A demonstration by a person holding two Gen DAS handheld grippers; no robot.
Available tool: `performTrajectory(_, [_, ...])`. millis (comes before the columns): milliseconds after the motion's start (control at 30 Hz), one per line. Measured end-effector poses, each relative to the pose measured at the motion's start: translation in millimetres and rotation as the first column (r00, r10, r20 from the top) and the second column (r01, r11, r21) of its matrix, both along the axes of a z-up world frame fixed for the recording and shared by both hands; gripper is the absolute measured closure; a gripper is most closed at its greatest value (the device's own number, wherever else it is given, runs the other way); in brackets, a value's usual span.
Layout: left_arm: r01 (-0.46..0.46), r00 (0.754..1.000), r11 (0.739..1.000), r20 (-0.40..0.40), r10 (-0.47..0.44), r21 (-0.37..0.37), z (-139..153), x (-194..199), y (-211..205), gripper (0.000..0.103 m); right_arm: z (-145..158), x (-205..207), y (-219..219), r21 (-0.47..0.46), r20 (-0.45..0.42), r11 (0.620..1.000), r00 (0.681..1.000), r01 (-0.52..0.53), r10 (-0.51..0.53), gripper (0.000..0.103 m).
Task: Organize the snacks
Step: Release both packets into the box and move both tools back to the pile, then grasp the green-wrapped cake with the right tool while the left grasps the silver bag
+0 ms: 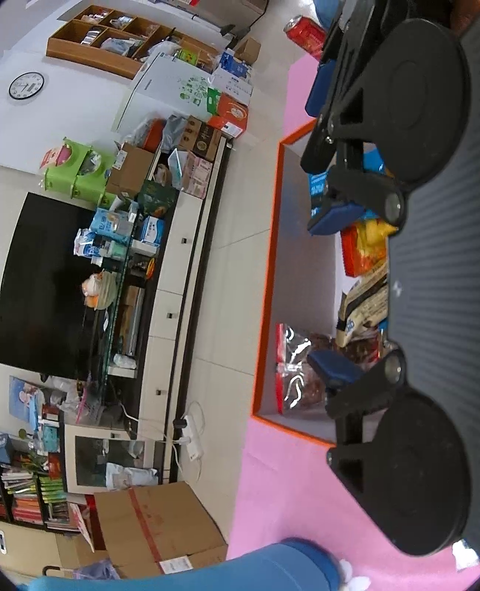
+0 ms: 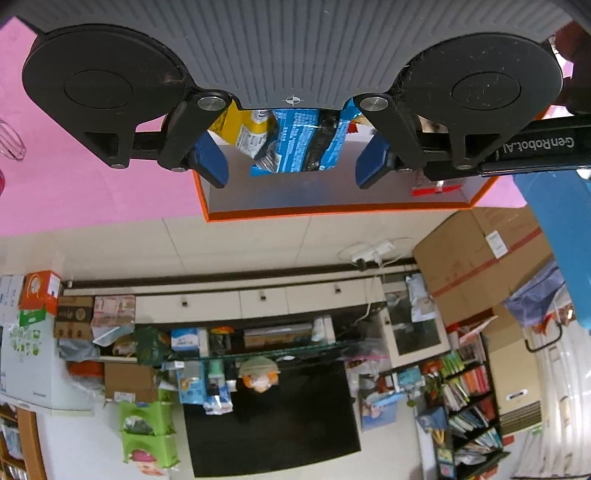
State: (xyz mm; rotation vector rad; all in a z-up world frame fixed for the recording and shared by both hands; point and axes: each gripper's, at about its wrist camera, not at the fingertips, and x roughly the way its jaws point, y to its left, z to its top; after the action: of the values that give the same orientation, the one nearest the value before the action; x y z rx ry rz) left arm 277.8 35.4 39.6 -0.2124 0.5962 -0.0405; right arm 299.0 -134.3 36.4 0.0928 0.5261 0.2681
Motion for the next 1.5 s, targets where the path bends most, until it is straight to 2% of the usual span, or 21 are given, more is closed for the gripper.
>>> performTrajectory(100, [0.016, 0.999, 0.999, 0.03, -0.017, 0.038, 18.7, -20.7, -3.7, 0.03, 12.3, -13.9, -8.3, 0.008, 0.015, 1.0, 1.0, -0.007, 0.007, 0.035])
performTrajectory(167, [0.032, 0.998, 0.997, 0.049, -0.035, 0.065, 29.7, -42.1, -4.3, 0.028, 21.3, -32.2, -15.8, 0.022, 0.032, 1.0, 0.999, -0.004, 0.003, 0.023])
performTrajectory(200, [0.032, 0.998, 0.996, 0.057, -0.037, 0.079, 32.4, -57.6, -4.4, 0.027, 24.9, -46.4, -21.3, 0.034, 0.044, 0.999, 0.999, 0.003, -0.005, 0.022])
performTrajectory(267, [0.032, 0.997, 0.994, 0.072, -0.04, 0.102, 29.9, -99.5, -1.0, 0.018, 27.5, -76.0, -31.4, 0.058, 0.064, 0.998, 0.998, 0.017, -0.021, 0.021])
performTrajectory(300, [0.037, 0.996, 0.993, 0.072, -0.045, 0.112, 24.7, -120.4, 1.6, 0.007, 25.2, -94.1, -37.6, 0.063, 0.062, 0.998, 0.998, 0.011, -0.015, 0.02])
performTrajectory(367, [0.032, 0.997, 0.993, 0.06, -0.039, 0.113, 7.7, -162.1, 6.3, 0.007, 14.2, -131.1, -51.0, 0.06, 0.052, 0.998, 0.998, 0.014, -0.018, 0.016])
performTrajectory(467, [0.061, 0.998, 0.994, -0.039, -0.057, 0.09, -28.5, -217.8, 7.1, 0.007, -11.3, -181.0, -75.2, 0.029, -0.01, 0.997, 0.998, 0.064, -0.064, 0.016])
performTrajectory(667, [0.095, 0.979, 0.99, -0.192, -0.074, 0.106, -85.4, -280.2, -5.0, 0.007, -50.8, -226.1, -119.2, 0.089, -0.16, 0.991, 0.983, 0.101, -0.085, 0.016])
performTrajectory(800, [0.081, 0.978, 0.986, -0.204, -0.05, 0.144, -89.8, -275.4, -7.1, 0.007, -58.6, -230.4, -135.8, 0.088, -0.187, 0.986, 0.975, 0.141, -0.122, 0.016])
performTrajectory(933, [0.025, 0.986, 0.989, -0.168, 0.0, 0.143, -77.0, -243.4, -0.2, 0.007, -59.1, -224.2, -143.8, 0.164, -0.21, 0.976, 0.972, 0.143, -0.107, 0.015])
performTrajectory(1067, [-0.026, 0.992, 0.974, -0.112, 0.052, 0.223, -58.7, -211.4, 10.6, 0.007, -58.6, -216.3, -137.7, 0.178, -0.216, 0.977, 0.974, 0.114, -0.074, 0.015])
performTrajectory(1200, [-0.092, 0.994, 0.954, -0.029, 0.104, 0.285, -36.2, -195.6, 50.1, 0.007, -56.9, -216.9, -135.8, 0.165, -0.211, 0.981, 0.975, 0.105, -0.069, 0.014])
performTrajectory(1267, [-0.043, 0.998, 0.94, -0.02, 0.053, 0.339, -33.0, -183.4, 67.6, 0.007, -56.2, -216.3, -135.5, 0.171, -0.208, 0.98, 0.976, 0.099, -0.062, 0.013])
performTrajectory(1333, [0.109, 0.993, 0.924, -0.073, -0.088, 0.366, -37.6, -164.9, 85.3, 0.007, -56.1, -214.6, -133.2, 0.175, -0.213, 0.98, 0.975, 0.092, -0.054, 0.013])
performTrajectory(1400, [0.259, 0.964, 0.885, -0.16, -0.213, 0.386, -45.1, -145.5, 98.0, 0.007, -57.3, -212.9, -131.5, 0.172, -0.218, 0.982, 0.975, 0.083, -0.044, 0.013])
performTrajectory(1500, [0.393, 0.917, 0.818, -0.246, -0.315, 0.421, -53.1, -124.8, 107.9, 0.007, -59.6, -210.7, -125.2, 0.146, -0.225, 0.987, 0.974, 0.068, -0.034, 0.013])
